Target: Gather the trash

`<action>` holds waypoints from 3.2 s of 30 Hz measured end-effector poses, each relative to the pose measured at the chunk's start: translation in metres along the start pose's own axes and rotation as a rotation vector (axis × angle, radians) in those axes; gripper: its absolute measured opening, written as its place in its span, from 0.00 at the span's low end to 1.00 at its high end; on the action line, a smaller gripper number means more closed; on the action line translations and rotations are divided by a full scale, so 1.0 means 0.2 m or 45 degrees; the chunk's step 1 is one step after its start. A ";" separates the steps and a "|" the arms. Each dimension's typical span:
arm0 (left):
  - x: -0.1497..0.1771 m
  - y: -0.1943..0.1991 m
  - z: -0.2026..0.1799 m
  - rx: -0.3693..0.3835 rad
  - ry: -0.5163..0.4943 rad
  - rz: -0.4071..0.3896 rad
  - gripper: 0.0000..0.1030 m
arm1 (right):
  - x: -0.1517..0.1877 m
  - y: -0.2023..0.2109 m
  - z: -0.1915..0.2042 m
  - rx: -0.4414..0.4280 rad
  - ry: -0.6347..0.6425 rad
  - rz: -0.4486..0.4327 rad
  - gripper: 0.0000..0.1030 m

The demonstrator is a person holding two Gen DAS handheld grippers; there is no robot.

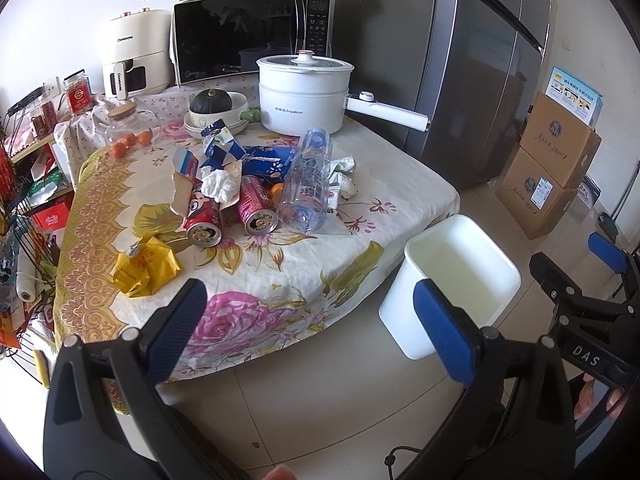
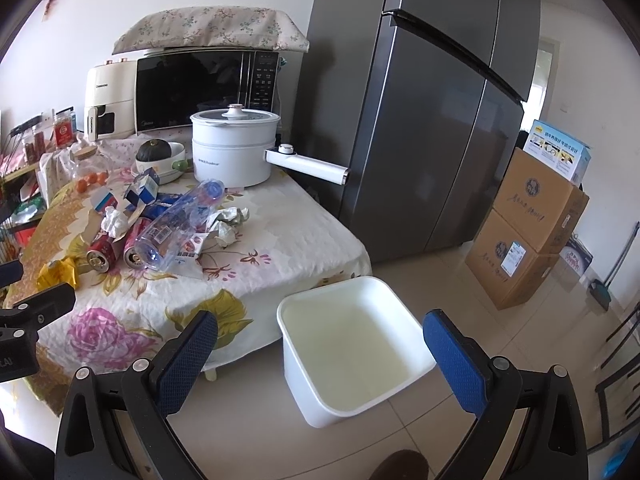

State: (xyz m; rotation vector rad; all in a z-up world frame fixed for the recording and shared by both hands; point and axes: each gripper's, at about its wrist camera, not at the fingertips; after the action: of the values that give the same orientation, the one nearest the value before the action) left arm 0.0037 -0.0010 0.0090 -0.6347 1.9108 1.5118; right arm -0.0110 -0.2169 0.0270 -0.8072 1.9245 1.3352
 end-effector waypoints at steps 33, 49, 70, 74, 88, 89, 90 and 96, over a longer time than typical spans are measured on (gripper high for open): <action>-0.27 -0.25 0.42 0.067 0.110 0.271 0.99 | -0.40 -0.29 0.15 -0.299 0.031 0.250 1.00; -0.19 -0.56 0.98 0.007 0.299 0.480 0.99 | -0.44 -0.79 0.49 -0.480 0.058 0.531 1.00; 0.01 -0.69 1.12 -0.058 0.274 0.643 0.53 | -0.50 -1.16 0.93 -0.657 -0.159 0.668 0.98; 0.01 -0.67 1.13 -0.044 0.262 0.636 0.47 | -0.47 -1.21 0.96 -0.675 -0.197 0.713 0.88; -0.10 -0.48 1.08 0.006 0.215 0.530 0.15 | -0.47 -1.13 0.86 -0.705 -0.219 0.664 0.62; -0.10 -0.48 1.07 0.008 0.212 0.522 0.15 | -0.48 -1.11 0.85 -0.704 -0.214 0.650 0.62; -0.10 -0.47 1.05 0.010 0.208 0.515 0.14 | -0.48 -1.09 0.83 -0.705 -0.211 0.640 0.62; -0.12 -0.48 0.99 0.037 0.183 0.454 0.13 | -0.50 -1.01 0.74 -0.689 -0.182 0.585 0.61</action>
State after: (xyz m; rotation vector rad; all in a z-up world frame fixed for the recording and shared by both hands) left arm 0.1209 0.1684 -0.0696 -0.4129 2.2437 1.6868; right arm 0.2324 -0.1234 -0.0433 -0.4958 1.7097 2.1873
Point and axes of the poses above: each gripper's, at about its wrist camera, not at the fingertips, and y roughly against the way its jaws point, z to its left, x to its underside, and after that the axes turned 8 degrees about x, right-handed
